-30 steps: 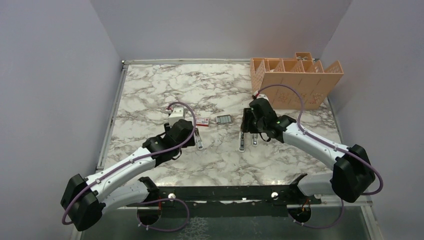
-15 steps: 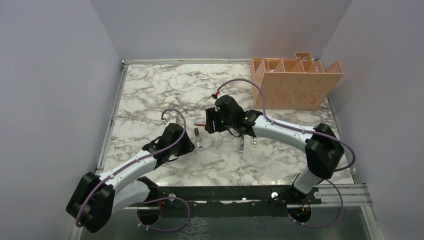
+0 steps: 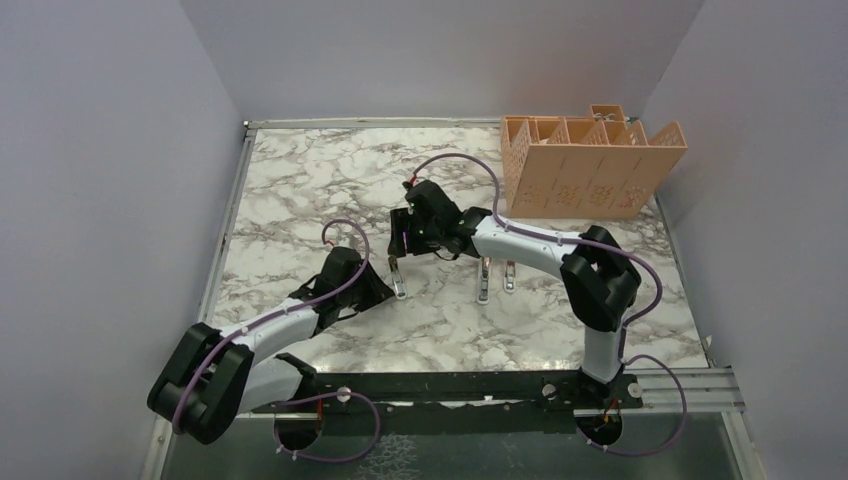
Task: Load the staples into the stapler
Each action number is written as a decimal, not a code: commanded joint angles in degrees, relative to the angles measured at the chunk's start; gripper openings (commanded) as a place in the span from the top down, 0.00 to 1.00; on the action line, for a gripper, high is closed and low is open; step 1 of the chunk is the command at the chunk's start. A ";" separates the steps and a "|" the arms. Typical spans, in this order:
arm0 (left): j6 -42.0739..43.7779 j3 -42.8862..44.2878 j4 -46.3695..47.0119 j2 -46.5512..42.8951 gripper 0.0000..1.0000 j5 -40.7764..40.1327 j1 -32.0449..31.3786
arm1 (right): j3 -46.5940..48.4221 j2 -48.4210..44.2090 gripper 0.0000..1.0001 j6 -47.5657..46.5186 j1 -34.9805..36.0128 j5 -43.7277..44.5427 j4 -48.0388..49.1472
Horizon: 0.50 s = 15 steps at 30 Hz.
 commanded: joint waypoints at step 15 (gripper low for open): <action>2.51 -0.38 5.89 6.24 0.88 0.54 0.43 | 6.52 7.13 0.51 -1.02 0.39 -7.57 -0.08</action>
